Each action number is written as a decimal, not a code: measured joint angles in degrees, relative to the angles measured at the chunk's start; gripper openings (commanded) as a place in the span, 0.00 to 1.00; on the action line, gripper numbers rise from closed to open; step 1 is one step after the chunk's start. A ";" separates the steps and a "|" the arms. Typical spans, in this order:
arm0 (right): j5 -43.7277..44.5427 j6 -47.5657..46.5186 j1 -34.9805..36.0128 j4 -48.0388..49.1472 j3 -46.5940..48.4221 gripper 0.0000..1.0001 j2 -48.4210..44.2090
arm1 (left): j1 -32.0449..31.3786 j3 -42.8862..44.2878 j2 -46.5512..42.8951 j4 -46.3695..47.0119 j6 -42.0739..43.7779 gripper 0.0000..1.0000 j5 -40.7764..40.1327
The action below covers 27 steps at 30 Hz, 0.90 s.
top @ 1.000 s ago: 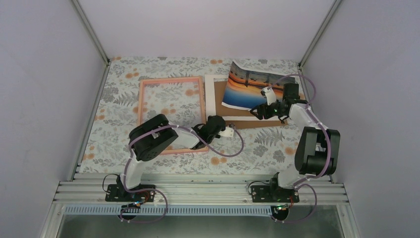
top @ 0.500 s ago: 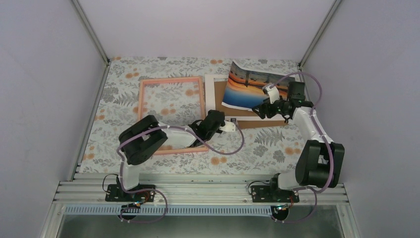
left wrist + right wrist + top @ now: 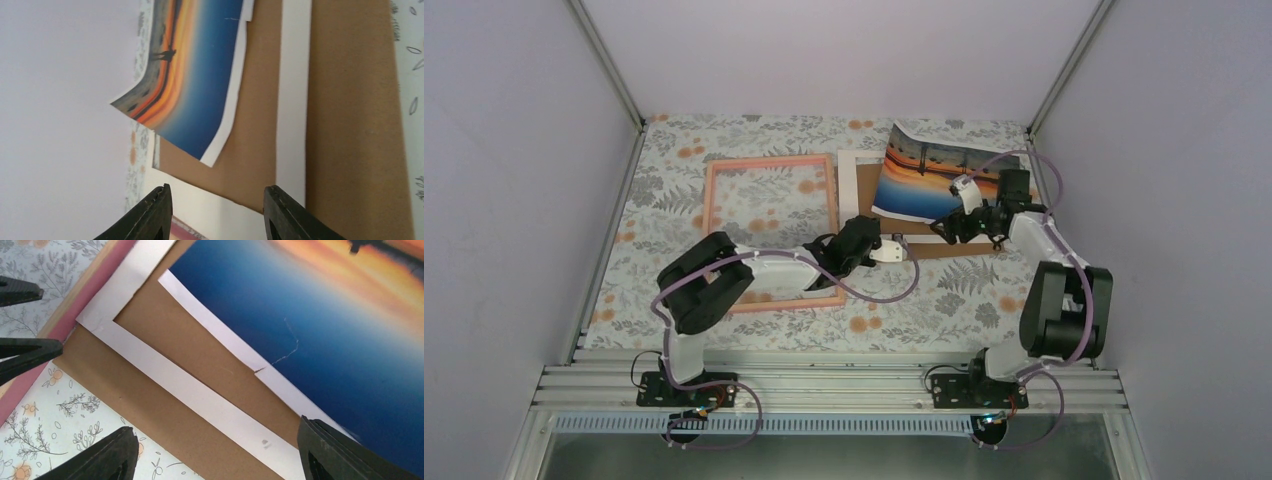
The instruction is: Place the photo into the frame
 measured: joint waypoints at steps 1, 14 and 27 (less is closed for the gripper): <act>-0.15 0.61 0.00 0.11 0.24 0.78 1.51 | 0.02 0.28 0.57 -0.26 -0.24 0.48 0.22; -5.55 12.13 2.78 4.57 4.02 0.39 13.16 | 0.00 1.42 8.63 0.74 -0.68 0.51 -0.70; -10.36 20.92 7.85 7.85 4.55 0.15 25.18 | -0.07 1.42 10.93 5.70 1.22 0.56 -3.43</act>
